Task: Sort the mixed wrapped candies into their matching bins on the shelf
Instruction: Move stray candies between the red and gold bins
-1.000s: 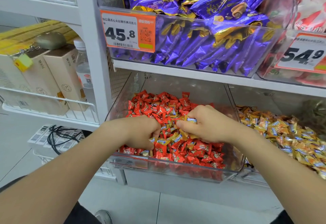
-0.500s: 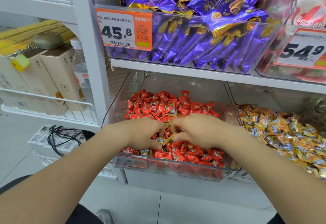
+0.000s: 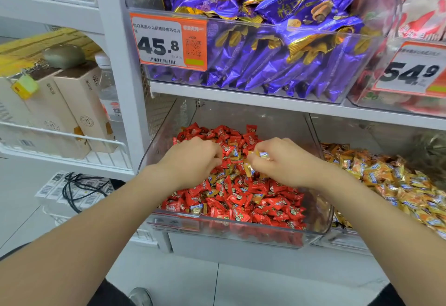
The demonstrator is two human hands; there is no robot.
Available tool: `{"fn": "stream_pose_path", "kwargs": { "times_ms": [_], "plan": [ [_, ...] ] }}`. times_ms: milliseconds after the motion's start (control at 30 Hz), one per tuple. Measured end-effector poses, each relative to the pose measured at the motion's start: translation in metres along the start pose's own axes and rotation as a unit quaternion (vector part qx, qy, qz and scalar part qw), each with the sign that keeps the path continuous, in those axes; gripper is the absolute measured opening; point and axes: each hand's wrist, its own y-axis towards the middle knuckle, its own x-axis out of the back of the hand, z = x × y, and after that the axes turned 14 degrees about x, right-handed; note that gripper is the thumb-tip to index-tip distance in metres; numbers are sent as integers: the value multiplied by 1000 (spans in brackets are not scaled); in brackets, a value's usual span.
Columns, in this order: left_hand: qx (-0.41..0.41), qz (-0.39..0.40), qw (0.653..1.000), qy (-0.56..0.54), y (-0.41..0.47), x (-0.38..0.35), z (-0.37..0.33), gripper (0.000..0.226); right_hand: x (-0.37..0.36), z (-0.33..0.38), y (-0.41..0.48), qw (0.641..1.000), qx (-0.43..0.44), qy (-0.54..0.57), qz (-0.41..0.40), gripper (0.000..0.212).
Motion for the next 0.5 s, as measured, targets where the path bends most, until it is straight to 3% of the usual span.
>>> {"fn": "stream_pose_path", "kwargs": {
  "times_ms": [133, 267, 333, 500],
  "plan": [
    [-31, 58, 997, 38, 11, -10, -10, 19, 1, -1, -3, 998, -42, 36, -26, 42],
    [-19, 140, 986, 93, 17, -22, -14, 45, -2, -5, 1, 995, -68, 76, -13, 28],
    [-23, 151, 984, 93, 19, -22, -14, 48, -6, -4, 3, 996, -63, 58, 3, 25],
    [-36, 101, 986, 126, 16, -26, -14, 15, -21, 0, 13, 996, -72, 36, -26, 40]
  ]
}}
